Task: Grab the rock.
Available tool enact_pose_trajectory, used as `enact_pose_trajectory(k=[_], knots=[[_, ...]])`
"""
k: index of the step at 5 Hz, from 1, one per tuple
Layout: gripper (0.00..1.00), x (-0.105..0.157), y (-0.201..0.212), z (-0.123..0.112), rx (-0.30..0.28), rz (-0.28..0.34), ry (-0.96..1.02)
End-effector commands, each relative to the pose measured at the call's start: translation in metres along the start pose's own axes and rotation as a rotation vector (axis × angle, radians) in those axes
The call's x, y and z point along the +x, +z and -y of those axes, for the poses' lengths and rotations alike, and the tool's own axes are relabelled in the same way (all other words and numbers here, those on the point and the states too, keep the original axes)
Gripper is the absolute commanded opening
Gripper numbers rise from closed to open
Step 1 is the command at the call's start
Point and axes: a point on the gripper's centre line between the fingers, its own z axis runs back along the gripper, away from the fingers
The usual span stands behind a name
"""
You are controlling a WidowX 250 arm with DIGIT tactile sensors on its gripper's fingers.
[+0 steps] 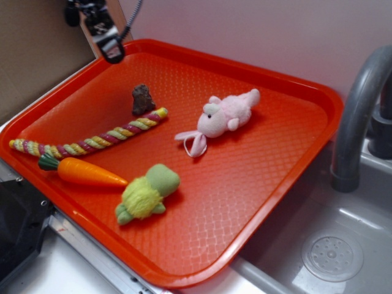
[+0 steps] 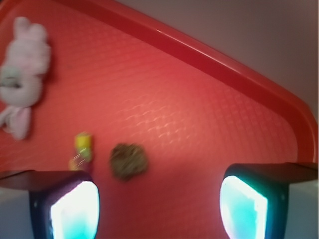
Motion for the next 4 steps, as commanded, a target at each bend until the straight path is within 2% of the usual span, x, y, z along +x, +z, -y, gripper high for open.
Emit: enact_pose_trajectory(k=[1,2,4], knots=[[1.0,0.019,-0.015,0.007,0.007,-0.002,-0.13],[1.0,0.017,-0.021,0.015,-0.016,0.001,-0.164],[1.0,0.013,-0.043,0.025,-0.049,-0.044,-0.209]])
